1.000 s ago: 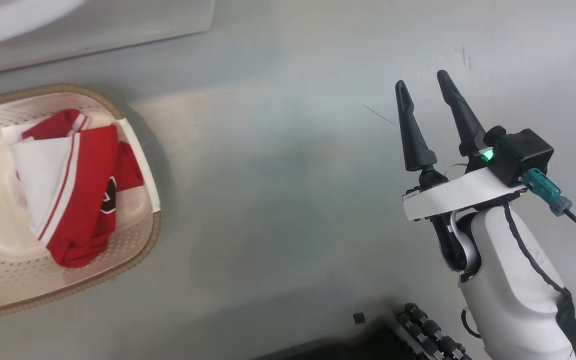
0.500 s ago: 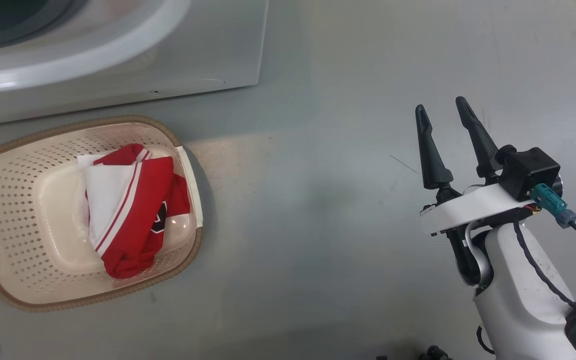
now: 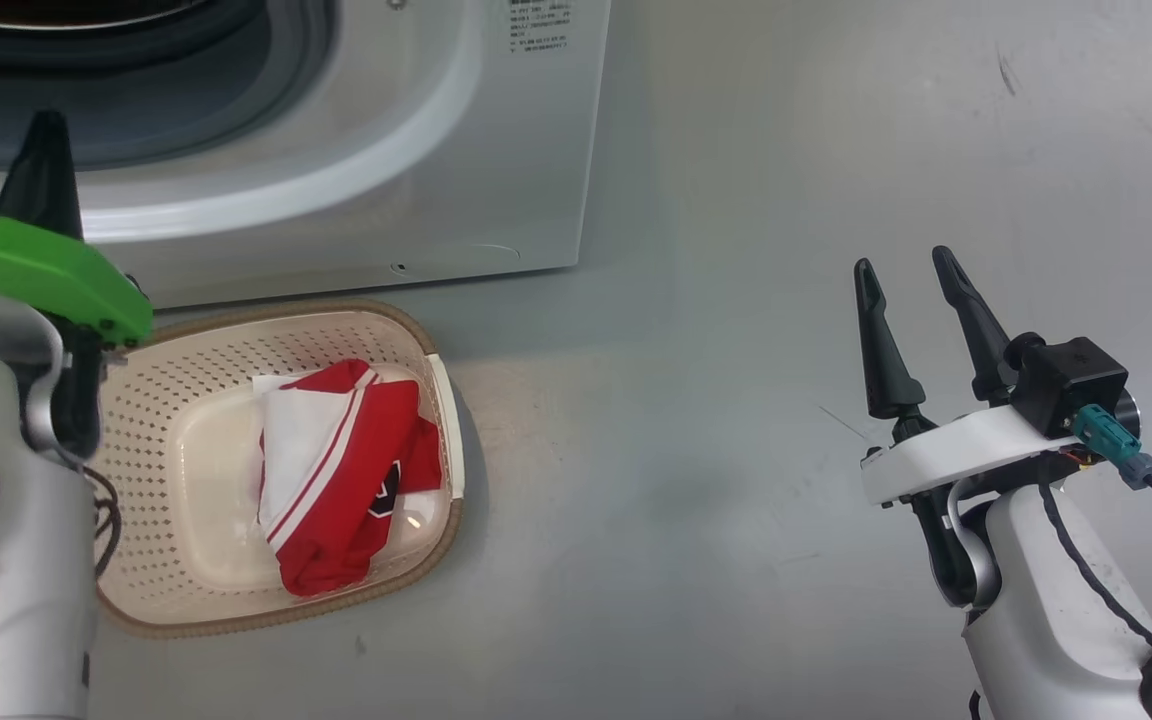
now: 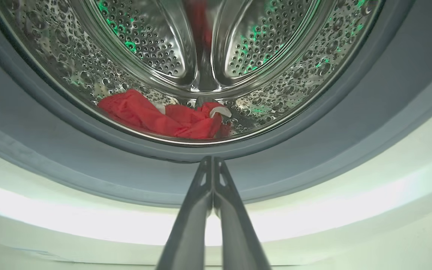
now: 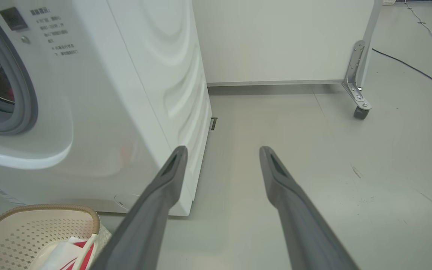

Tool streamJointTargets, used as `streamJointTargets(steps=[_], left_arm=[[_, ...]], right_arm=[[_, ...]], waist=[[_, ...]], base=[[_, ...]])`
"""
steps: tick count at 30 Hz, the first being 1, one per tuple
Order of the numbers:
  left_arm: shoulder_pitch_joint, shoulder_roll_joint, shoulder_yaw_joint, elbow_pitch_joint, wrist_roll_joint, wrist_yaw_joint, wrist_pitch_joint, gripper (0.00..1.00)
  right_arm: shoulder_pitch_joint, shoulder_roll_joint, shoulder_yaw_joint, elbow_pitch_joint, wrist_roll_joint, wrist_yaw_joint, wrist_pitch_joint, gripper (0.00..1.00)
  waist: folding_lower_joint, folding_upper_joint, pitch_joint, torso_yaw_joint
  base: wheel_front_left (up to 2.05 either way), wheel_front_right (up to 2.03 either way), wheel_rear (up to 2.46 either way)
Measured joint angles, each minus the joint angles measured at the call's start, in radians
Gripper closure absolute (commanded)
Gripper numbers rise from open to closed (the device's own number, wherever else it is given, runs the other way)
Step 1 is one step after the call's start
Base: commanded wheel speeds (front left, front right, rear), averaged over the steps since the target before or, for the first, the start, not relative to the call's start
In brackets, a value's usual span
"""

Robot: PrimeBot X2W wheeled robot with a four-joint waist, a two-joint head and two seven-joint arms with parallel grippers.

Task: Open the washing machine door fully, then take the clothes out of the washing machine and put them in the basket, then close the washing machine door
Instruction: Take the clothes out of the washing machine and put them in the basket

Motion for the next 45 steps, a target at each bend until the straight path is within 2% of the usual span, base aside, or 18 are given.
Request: streamJointTargets(steps=[9, 10, 12, 13, 17, 25, 33, 45], left_arm=[[0.178, -0.057, -0.015, -0.023, -0.002, 0.000, -0.206, 1.00], [0.198, -0.064, -0.017, -0.024, -0.002, 0.000, -0.233, 0.81], [0.236, -0.071, -0.026, -0.026, 0.012, 0.000, -0.278, 0.06], [0.255, -0.074, -0.029, -0.026, 0.013, 0.000, -0.287, 0.00], [0.324, -0.095, -0.030, -0.028, 0.015, 0.000, -0.287, 0.00], [0.439, -0.097, -0.011, -0.074, 0.039, 0.000, -0.283, 0.00], [0.556, -0.105, 0.026, -0.200, 0.079, 0.000, -0.279, 0.00], [0.681, -0.125, 0.072, -0.325, 0.102, 0.000, -0.279, 0.00]], right_arm=[[0.041, -0.001, -0.028, 0.010, -0.003, 0.008, 0.000, 0.00], [0.043, -0.001, -0.031, 0.011, -0.006, 0.008, 0.000, 0.00], [0.050, -0.001, -0.037, 0.012, -0.009, 0.008, 0.000, 0.00], [0.056, -0.001, -0.039, 0.012, -0.009, 0.008, 0.000, 0.00], [0.079, -0.001, -0.043, 0.013, -0.010, 0.009, 0.000, 0.00], [0.118, 0.000, -0.047, 0.018, -0.019, 0.019, 0.000, 0.00], [0.163, 0.002, -0.049, 0.016, -0.029, 0.019, 0.000, 0.00], [0.179, 0.003, -0.047, -0.015, -0.046, 0.026, 0.000, 0.00]], waist=[[0.0000, 0.0000, -0.096, 0.033], [0.0000, 0.0000, -0.107, 0.037], [0.0000, 0.0000, -0.129, 0.043], [0.0000, 0.0000, -0.140, 0.046], [0.0000, 0.0000, -0.185, 0.058], [0.0000, 0.0000, -0.268, 0.074], [0.0000, 0.0000, -0.342, 0.084], [0.0000, 0.0000, -0.361, 0.079]], base=[[0.00, 0.00, 0.00], [0.00, 0.00, 0.00], [0.00, 0.00, 0.00], [0.00, 0.00, 0.00], [0.00, 0.00, 0.00], [0.00, 0.00, 0.00], [0.00, 0.00, 0.00], [0.00, 0.00, 0.00]])
